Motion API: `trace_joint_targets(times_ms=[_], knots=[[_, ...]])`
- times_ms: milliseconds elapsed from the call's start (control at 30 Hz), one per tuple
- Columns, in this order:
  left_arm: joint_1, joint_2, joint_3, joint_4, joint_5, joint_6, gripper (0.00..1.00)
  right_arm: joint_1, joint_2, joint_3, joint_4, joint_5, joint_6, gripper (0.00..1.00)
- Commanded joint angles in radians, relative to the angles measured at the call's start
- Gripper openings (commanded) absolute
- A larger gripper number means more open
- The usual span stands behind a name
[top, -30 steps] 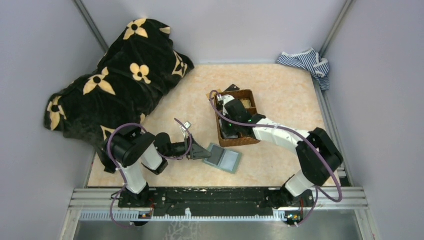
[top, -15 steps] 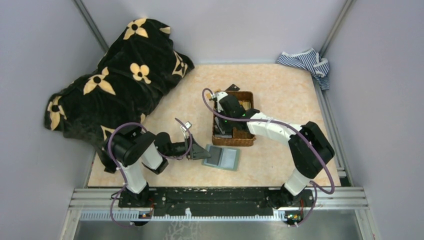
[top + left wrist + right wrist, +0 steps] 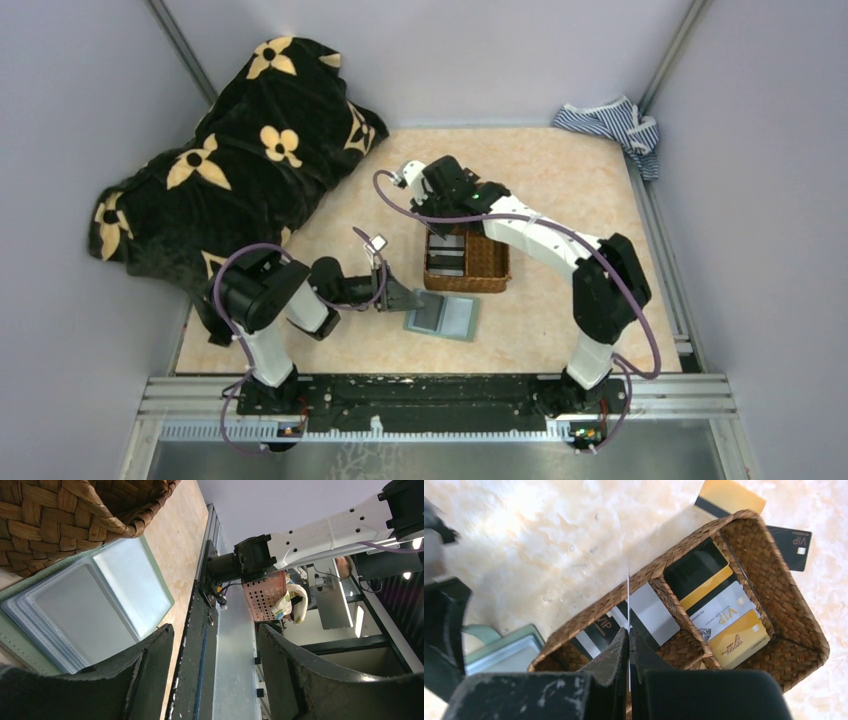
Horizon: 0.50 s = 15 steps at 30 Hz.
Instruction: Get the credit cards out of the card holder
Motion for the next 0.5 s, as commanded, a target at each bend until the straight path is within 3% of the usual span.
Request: trace_joint_targets(times_ms=[0,300,467], knots=[[0.022,-0.039,-0.002,0.244,0.054,-0.008,0.69,0.012,0.055,0.034,-0.084,0.004,-0.149,0.0],[0.065,-0.028,0.013,0.243,0.087,-0.021,0.69,-0.007,-0.145,-0.103,0.114,0.033,-0.162,0.0],[0.069,-0.033,0.024,0.243,0.084,-0.025,0.69,-0.007,-0.172,-0.142,0.085,0.035,-0.232,0.0]])
